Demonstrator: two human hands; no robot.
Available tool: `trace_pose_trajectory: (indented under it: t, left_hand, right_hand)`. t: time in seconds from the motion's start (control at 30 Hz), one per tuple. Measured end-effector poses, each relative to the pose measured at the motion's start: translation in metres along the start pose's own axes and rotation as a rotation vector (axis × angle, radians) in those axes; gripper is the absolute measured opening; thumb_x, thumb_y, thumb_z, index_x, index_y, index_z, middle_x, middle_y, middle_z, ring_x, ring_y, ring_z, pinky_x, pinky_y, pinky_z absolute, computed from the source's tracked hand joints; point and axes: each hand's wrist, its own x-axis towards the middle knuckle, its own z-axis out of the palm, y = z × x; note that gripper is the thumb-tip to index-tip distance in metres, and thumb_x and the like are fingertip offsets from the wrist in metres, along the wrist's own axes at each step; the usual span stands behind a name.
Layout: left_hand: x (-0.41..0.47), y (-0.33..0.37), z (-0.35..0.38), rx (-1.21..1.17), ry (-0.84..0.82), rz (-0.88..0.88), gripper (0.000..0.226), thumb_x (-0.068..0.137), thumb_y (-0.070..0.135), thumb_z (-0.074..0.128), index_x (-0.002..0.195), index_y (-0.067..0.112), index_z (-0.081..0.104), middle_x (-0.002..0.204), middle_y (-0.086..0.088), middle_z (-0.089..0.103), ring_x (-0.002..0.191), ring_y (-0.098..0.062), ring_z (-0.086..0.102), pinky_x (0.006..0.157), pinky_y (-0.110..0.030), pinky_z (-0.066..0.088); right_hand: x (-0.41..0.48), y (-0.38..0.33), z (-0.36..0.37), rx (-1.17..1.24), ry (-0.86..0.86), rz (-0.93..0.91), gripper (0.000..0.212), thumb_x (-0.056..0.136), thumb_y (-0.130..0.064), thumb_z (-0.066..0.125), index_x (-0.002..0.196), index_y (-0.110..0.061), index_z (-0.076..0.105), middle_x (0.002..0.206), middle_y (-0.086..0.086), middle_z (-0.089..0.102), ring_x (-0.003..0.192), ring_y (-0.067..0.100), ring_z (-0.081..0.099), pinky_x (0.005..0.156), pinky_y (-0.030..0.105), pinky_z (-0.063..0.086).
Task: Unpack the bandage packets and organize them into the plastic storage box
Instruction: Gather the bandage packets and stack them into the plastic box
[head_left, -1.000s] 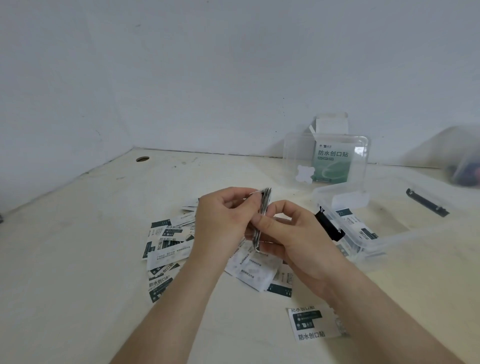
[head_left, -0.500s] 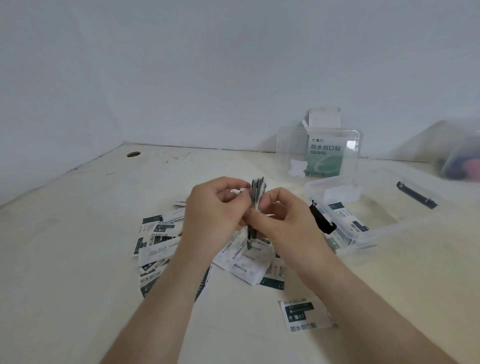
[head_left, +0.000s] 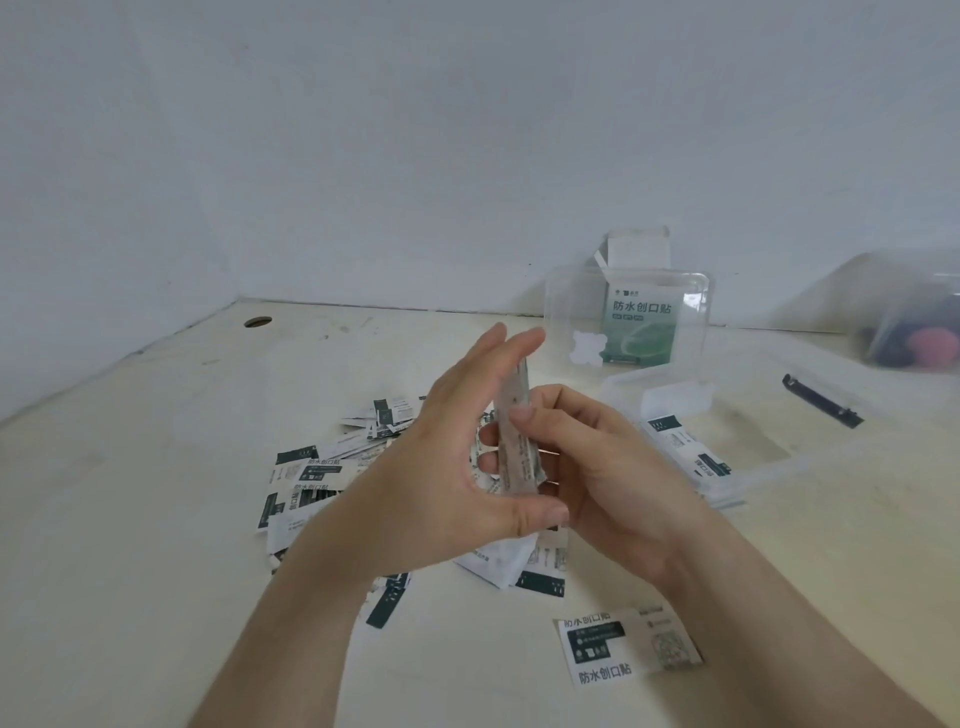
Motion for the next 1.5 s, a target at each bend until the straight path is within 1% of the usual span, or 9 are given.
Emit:
trace_pose_trajectory:
  t: [0.17,0.3,0.57,0.7,0.87,1.07,1.2,1.33,1.5]
  left_hand:
    - [0.002,-0.006,-0.002,-0.058,0.013,0.004,0.088,0.077,0.020,0.081,0.140,0.054,0.031,0.149,0.021,0.036,0.134,0.012,0.033,0.094,-0.002,0.036]
    - [0.007,-0.012,-0.006,-0.078,0.218,-0.077,0.055,0.085,0.009,0.072,0.127,0.040,0.056,0.106,0.008,0.061,0.089,-0.008,0.068,0.079,-0.025,0.058]
    - [0.009,-0.019,-0.010,-0.074,0.306,-0.195,0.038,0.094,0.005,0.057,0.114,0.037,0.066,0.075,0.005,0.061,0.054,-0.006,0.050,0.059,-0.026,0.048]
    - [0.011,-0.012,-0.001,-0.271,0.184,-0.302,0.035,0.097,0.004,0.046,0.108,0.031,0.065,0.086,-0.003,0.056,0.055,-0.012,0.049,0.051,-0.027,0.043]
    - [0.017,-0.009,0.016,-0.265,0.323,-0.308,0.019,0.096,0.014,0.054,0.086,0.023,0.068,0.065,0.012,0.060,0.052,-0.018,0.046,0.045,-0.025,0.039]
    - [0.017,-0.003,0.009,-0.374,0.393,-0.359,0.030,0.092,-0.003,0.046,0.079,0.007,0.071,0.048,0.004,0.051,0.039,-0.010,0.038,0.037,-0.015,0.031]
    - [0.018,-0.007,0.011,-0.311,0.546,-0.342,0.031,0.083,0.003,0.053,0.065,0.016,0.074,0.063,-0.013,0.066,0.059,-0.042,0.055,0.046,-0.041,0.050]
    - [0.016,-0.007,0.011,-0.069,0.536,-0.304,0.024,0.079,0.005,0.060,0.065,0.018,0.074,0.052,0.012,0.064,0.047,-0.003,0.055,0.047,-0.015,0.043]
    - [0.015,-0.008,0.011,-0.020,0.501,-0.303,0.025,0.079,0.008,0.061,0.062,0.020,0.074,0.062,0.008,0.069,0.057,-0.007,0.059,0.053,-0.019,0.045]
  right_hand:
    - [-0.003,-0.002,0.004,0.034,-0.043,0.089,0.016,0.085,-0.016,0.065,0.097,-0.014,0.055,0.088,0.016,0.064,0.072,0.026,0.065,0.061,0.031,0.053]
    - [-0.003,-0.003,0.003,0.050,-0.005,0.155,0.003,0.091,-0.010,0.057,0.094,-0.009,0.058,0.079,0.014,0.064,0.059,0.023,0.058,0.059,0.031,0.044]
    - [0.000,-0.004,-0.001,-0.043,0.036,0.029,0.019,0.092,-0.002,0.060,0.111,-0.002,0.061,0.093,0.021,0.073,0.083,0.031,0.070,0.074,0.031,0.059]
    - [0.001,0.000,0.002,-0.401,0.167,-0.113,0.018,0.097,-0.002,0.051,0.107,-0.011,0.063,0.064,0.005,0.061,0.055,0.012,0.056,0.057,0.025,0.051]
    - [0.005,0.009,0.005,-0.289,0.224,-0.076,0.023,0.097,-0.001,0.045,0.106,-0.009,0.065,0.054,-0.008,0.050,0.049,0.008,0.042,0.051,0.020,0.038]
    - [0.002,0.008,0.002,-0.333,0.138,-0.071,0.034,0.091,-0.011,0.065,0.122,-0.022,0.058,0.087,0.002,0.062,0.068,0.013,0.060,0.077,0.032,0.053]
    - [0.002,0.007,0.004,-0.804,0.139,-0.157,0.049,0.077,-0.030,0.080,0.122,-0.031,0.059,0.107,-0.008,0.066,0.094,0.013,0.066,0.086,0.036,0.055]
    - [0.001,0.003,0.004,-1.011,0.129,-0.211,0.043,0.071,-0.038,0.083,0.112,-0.033,0.069,0.095,-0.011,0.071,0.081,0.002,0.064,0.078,0.026,0.053]
    - [0.001,0.007,0.005,-1.352,0.059,-0.309,0.015,0.085,-0.048,0.065,0.088,-0.035,0.058,0.079,-0.008,0.053,0.069,0.007,0.049,0.066,0.021,0.039]
